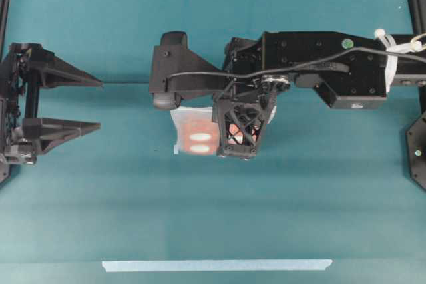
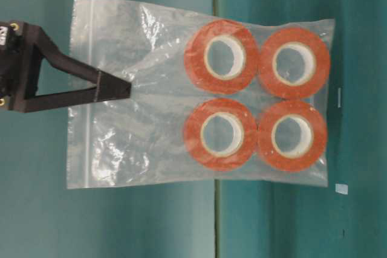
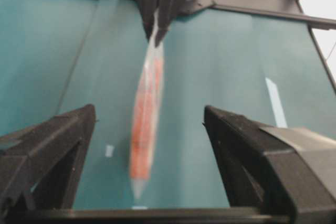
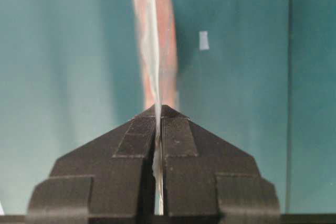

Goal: Hand over the clear zip bag and make it stand upright.
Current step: 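Open the left gripper and move it toward the hanging bag, then close the left gripper on the bag's lower edge below the right gripper, then open the right gripper to release the bag to the left gripper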

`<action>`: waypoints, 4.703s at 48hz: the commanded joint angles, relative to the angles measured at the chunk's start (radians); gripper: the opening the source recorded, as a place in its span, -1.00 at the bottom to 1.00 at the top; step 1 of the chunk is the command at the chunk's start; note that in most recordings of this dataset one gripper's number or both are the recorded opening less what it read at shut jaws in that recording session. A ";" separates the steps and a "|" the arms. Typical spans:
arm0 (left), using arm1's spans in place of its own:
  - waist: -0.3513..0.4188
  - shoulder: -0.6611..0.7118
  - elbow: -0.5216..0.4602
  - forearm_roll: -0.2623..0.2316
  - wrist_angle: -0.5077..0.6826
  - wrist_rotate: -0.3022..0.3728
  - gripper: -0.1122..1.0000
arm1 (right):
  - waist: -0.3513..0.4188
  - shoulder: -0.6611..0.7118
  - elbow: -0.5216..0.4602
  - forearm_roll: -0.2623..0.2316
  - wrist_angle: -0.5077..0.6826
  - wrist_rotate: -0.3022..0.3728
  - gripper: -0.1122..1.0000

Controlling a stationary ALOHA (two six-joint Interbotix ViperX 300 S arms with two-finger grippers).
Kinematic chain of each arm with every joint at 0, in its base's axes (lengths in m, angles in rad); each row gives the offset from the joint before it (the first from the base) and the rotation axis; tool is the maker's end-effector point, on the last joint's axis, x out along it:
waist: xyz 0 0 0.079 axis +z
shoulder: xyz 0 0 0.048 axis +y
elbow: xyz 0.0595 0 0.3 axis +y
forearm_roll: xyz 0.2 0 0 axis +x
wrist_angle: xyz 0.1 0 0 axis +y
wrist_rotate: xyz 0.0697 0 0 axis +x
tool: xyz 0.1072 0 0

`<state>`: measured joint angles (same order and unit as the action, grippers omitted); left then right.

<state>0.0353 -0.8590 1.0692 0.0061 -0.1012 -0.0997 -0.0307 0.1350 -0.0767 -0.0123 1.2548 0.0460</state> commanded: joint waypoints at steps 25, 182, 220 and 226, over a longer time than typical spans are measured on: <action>0.003 0.003 -0.014 0.002 -0.008 0.000 0.80 | 0.006 -0.015 0.021 -0.003 -0.040 -0.015 -0.79; -0.029 1.123 -0.310 0.002 -0.529 -0.181 0.47 | 0.049 -0.018 0.087 -0.011 -0.104 0.005 -0.79; -0.032 1.109 -0.313 0.002 -0.555 -0.025 -0.35 | 0.057 -0.020 0.101 -0.011 -0.110 0.009 -0.79; -0.032 1.112 -0.321 0.002 -0.540 0.005 -0.35 | 0.060 -0.020 0.101 -0.011 -0.117 0.011 -0.79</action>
<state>0.0046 0.2623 0.7685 0.0077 -0.6397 -0.1028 0.0245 0.1350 0.0307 -0.0215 1.1474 0.0445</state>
